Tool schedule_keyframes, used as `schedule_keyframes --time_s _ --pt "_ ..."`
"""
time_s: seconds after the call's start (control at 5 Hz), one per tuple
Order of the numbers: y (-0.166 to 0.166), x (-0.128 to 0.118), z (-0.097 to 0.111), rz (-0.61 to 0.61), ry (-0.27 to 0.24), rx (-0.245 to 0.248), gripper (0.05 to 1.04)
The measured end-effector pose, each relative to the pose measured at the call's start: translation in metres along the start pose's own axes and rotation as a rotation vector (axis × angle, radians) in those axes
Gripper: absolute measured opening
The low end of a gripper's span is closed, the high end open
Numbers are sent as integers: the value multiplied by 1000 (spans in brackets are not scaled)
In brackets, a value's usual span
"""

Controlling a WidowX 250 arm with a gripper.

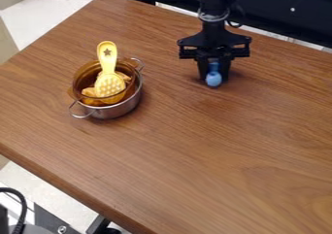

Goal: Move the blue object to the bottom right of the table

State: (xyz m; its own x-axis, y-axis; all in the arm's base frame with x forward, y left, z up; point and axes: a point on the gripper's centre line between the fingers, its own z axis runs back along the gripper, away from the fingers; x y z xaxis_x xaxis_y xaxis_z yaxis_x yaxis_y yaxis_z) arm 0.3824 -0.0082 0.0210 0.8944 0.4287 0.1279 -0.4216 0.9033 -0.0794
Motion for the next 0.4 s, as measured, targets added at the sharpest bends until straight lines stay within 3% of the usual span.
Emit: schedule_keyframes --time_s 0.2,0.4 --pt "0 -2 1 -23 -38 8 313" --pt "3 -15 5 -56 -7 11 313"
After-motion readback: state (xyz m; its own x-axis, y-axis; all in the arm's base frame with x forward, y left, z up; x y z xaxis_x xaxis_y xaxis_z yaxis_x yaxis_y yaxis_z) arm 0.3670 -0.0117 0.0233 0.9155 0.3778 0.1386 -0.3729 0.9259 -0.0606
